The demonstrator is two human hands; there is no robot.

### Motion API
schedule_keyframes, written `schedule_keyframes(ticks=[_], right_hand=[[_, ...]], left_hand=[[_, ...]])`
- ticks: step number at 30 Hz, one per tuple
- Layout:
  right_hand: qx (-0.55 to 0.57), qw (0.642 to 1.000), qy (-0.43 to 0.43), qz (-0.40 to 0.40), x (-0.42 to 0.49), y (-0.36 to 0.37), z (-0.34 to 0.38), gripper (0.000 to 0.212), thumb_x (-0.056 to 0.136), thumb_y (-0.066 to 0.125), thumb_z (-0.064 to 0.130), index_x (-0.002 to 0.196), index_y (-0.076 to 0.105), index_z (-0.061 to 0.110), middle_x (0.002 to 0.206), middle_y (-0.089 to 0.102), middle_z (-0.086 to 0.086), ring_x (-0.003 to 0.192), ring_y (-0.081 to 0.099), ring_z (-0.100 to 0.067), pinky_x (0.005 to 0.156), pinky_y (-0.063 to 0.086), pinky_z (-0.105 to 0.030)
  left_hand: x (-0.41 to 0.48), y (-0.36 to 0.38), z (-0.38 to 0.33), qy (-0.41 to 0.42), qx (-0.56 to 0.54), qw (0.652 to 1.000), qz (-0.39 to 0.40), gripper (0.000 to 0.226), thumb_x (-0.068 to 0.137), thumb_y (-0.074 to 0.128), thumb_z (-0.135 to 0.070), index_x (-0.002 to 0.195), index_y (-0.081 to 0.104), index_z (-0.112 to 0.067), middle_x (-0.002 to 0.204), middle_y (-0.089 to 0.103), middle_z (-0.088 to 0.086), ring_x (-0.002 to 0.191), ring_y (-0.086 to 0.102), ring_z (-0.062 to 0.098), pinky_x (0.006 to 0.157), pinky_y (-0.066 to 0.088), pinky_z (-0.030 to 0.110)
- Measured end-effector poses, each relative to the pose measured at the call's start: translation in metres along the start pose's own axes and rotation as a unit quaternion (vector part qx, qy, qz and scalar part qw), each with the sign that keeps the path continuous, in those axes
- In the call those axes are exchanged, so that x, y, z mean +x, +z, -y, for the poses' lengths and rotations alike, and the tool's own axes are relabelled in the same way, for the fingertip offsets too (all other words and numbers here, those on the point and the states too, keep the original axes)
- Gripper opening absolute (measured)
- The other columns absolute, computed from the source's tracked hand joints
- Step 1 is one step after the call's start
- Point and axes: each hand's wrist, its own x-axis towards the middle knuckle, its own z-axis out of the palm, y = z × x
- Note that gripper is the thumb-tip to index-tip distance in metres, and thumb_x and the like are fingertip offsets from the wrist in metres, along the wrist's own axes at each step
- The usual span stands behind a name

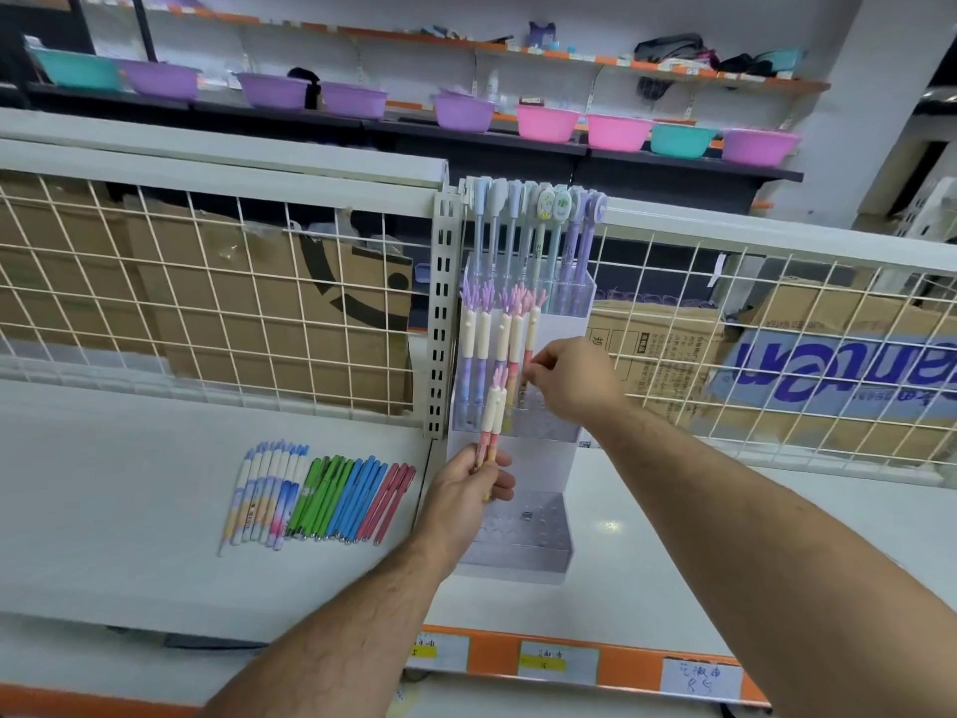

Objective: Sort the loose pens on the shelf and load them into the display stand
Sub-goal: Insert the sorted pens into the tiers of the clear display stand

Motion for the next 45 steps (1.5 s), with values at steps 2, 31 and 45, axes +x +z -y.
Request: schedule_keyframes(ticks=[2, 31, 45], right_hand=[[0.015, 1.000, 0.006, -0.016, -0.009, -0.002, 0.000, 0.016, 0.096, 0.064, 0.020, 0.080, 0.066, 0.017, 0.073, 0.064, 0.006, 0.067, 0.060, -0.013, 0.059, 0.049, -0.027], [0.156, 0.979, 0.017, -0.134, -0.015, -0.033, 0.027, 0.016, 0.095, 0.064, 0.026, 0.082, 0.063, 0.017, 0.079, 0.071, -0.005, 0.074, 0.070, -0.026, 0.068, 0.061, -0.049], [0.088, 0.993, 0.048, -0.058, -0.012, -0.013, 0.024, 0.018, 0.093, 0.070, 0.022, 0.080, 0.068, 0.009, 0.071, 0.072, -0.002, 0.067, 0.072, -0.019, 0.065, 0.063, -0.045]], left_hand=[[-0.001, 0.000, -0.001, -0.001, -0.001, 1.000, 0.000, 0.021, 0.104, 0.047, -0.014, 0.102, 0.068, -0.015, 0.098, 0.072, 0.015, 0.097, 0.069, 0.029, 0.080, 0.049, 0.030], [0.000, -0.003, 0.002, 0.008, 0.016, 0.999, 0.031, 0.025, 0.107, 0.041, -0.024, 0.105, 0.066, -0.022, 0.099, 0.071, 0.013, 0.094, 0.069, 0.025, 0.077, 0.045, 0.026], [0.006, -0.003, 0.008, 0.014, 0.013, 0.999, 0.036, 0.025, 0.107, 0.041, -0.025, 0.106, 0.067, -0.023, 0.099, 0.071, 0.014, 0.095, 0.069, 0.026, 0.078, 0.046, 0.026]])
